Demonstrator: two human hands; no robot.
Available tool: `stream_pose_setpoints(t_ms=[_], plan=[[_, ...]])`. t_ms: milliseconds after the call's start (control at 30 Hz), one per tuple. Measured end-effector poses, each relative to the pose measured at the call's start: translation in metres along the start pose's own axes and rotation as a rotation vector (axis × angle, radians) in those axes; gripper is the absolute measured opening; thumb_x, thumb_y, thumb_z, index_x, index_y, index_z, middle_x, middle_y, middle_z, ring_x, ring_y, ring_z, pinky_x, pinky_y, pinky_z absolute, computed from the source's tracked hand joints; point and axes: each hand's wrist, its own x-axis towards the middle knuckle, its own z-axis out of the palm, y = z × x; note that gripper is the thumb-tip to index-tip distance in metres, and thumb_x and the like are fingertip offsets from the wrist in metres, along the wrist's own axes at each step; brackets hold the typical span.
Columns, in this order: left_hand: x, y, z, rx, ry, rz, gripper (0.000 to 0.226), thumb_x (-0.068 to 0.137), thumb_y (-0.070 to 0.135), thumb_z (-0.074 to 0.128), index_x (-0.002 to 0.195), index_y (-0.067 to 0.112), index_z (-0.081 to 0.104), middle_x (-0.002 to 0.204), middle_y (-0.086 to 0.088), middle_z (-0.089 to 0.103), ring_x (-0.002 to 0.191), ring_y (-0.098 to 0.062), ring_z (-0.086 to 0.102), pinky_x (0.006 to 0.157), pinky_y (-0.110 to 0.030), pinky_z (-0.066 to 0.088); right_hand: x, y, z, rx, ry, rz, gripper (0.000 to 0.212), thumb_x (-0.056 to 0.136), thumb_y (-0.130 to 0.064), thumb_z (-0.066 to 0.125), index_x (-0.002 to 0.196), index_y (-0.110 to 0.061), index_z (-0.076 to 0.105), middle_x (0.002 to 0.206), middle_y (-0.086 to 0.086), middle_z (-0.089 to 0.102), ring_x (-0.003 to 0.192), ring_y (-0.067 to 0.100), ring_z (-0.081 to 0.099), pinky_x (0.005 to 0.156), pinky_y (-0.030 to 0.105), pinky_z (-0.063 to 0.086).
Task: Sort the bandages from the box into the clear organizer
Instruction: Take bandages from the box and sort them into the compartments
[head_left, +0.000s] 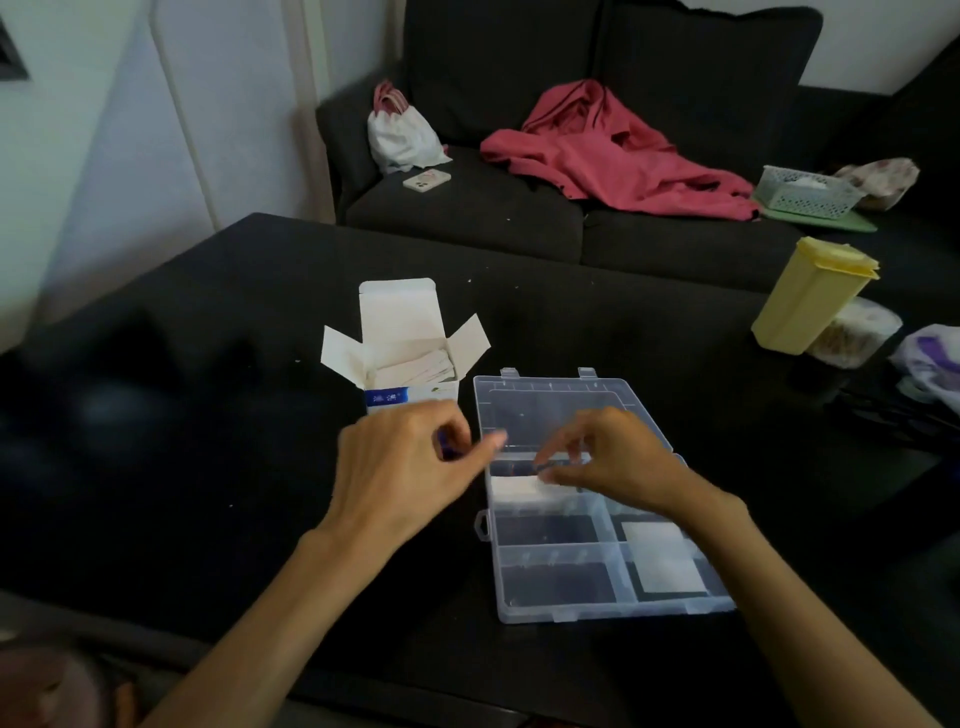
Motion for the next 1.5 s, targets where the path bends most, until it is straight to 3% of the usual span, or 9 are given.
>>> stream_pose_setpoints(t_ms=[100, 167, 233, 400, 500, 700, 867, 1133, 1500], plan=[[0.009, -0.017, -0.021, 0.132, 0.322, -0.005, 0.02, 0.081, 0.038, 0.065, 0.091, 0.02, 0.065, 0.09, 0.0, 0.067, 0.082, -0.009, 0.056, 0.069, -0.023, 0.042, 0.001, -0.027, -0.026, 0.174, 0.176, -0.058, 0.011, 0.086, -0.026, 0.062, 0.095, -0.03, 0.064, 0.081, -0.014, 0.061, 0.075, -0.001, 0.058, 0.067, 0.013, 0.048], [0.013, -0.032, -0.029, 0.295, 0.268, -0.097, 0.028, 0.086, 0.035, 0.058, 0.111, 0.021, 0.064, 0.116, -0.001, 0.062, 0.109, -0.018, 0.052, 0.088, -0.034, 0.041, 0.012, -0.055, -0.039, 0.202, 0.282, -0.128, 0.016, 0.088, -0.023, 0.059, 0.103, -0.028, 0.063, 0.087, -0.015, 0.062, 0.079, -0.002, 0.06, 0.071, 0.01, 0.049], [0.013, -0.039, -0.032, 0.315, 0.168, -0.181, 0.034, 0.092, 0.035, 0.05, 0.123, 0.024, 0.058, 0.13, 0.001, 0.055, 0.123, -0.018, 0.043, 0.101, -0.036, 0.034, 0.033, -0.084, -0.045, 0.172, 0.277, -0.172, 0.021, 0.09, -0.019, 0.058, 0.11, -0.02, 0.064, 0.094, -0.011, 0.065, 0.081, -0.002, 0.06, 0.074, 0.012, 0.05], [0.007, -0.043, -0.032, 0.167, 0.115, -0.235, 0.032, 0.094, 0.037, 0.049, 0.123, 0.03, 0.06, 0.134, 0.009, 0.052, 0.125, -0.009, 0.038, 0.097, -0.029, 0.038, 0.104, -0.116, -0.043, -0.223, -0.157, -0.225, 0.025, 0.09, -0.017, 0.06, 0.114, -0.016, 0.065, 0.12, 0.002, 0.064, 0.101, 0.01, 0.058, 0.092, 0.03, 0.048], [0.007, -0.046, -0.033, 0.082, 0.123, -0.277, 0.033, 0.093, 0.038, 0.052, 0.124, 0.033, 0.059, 0.133, 0.012, 0.052, 0.126, -0.006, 0.038, 0.095, -0.026, 0.04, 0.124, -0.118, -0.036, -0.391, -0.423, -0.154, 0.041, 0.085, -0.02, 0.066, 0.124, -0.017, 0.057, 0.124, 0.0, 0.06, 0.111, 0.017, 0.054, 0.091, 0.028, 0.042], [0.008, -0.047, -0.034, 0.022, 0.155, -0.31, 0.032, 0.093, 0.036, 0.051, 0.125, 0.034, 0.057, 0.127, 0.009, 0.057, 0.119, -0.006, 0.047, 0.078, -0.017, 0.033, 0.141, -0.132, -0.032, -0.534, -0.567, -0.073, 0.054, 0.077, -0.02, 0.073, 0.128, -0.016, 0.054, 0.123, 0.005, 0.059, 0.115, 0.024, 0.052, 0.101, 0.042, 0.042], [0.009, -0.049, -0.035, 0.019, 0.138, -0.317, 0.035, 0.093, 0.035, 0.052, 0.128, 0.031, 0.054, 0.128, 0.006, 0.057, 0.12, -0.009, 0.047, 0.084, -0.024, 0.044, 0.136, -0.133, -0.025, -0.605, -0.435, -0.166, 0.039, 0.087, -0.019, 0.063, 0.125, -0.015, 0.055, 0.121, 0.005, 0.06, 0.106, 0.02, 0.056, 0.088, 0.031, 0.047], [0.011, -0.046, -0.035, 0.021, 0.139, -0.327, 0.04, 0.093, 0.034, 0.053, 0.132, 0.03, 0.051, 0.132, 0.005, 0.054, 0.123, -0.01, 0.046, 0.088, -0.027, 0.046, 0.12, -0.113, -0.025, -0.72, -0.065, -0.483, 0.036, 0.093, -0.029, 0.055, 0.128, -0.017, 0.054, 0.117, 0.005, 0.063, 0.1, 0.017, 0.06, 0.076, 0.022, 0.039], [0.012, -0.047, -0.031, 0.0, 0.185, -0.34, 0.051, 0.092, 0.037, 0.053, 0.14, 0.034, 0.035, 0.128, 0.002, 0.053, 0.117, -0.011, 0.05, 0.081, -0.027, 0.045, 0.12, -0.095, -0.054, -0.486, -0.005, -0.376, 0.034, 0.093, -0.032, 0.054, 0.125, -0.022, 0.057, 0.124, 0.001, 0.059, 0.109, 0.019, 0.054, 0.078, 0.028, 0.041]])
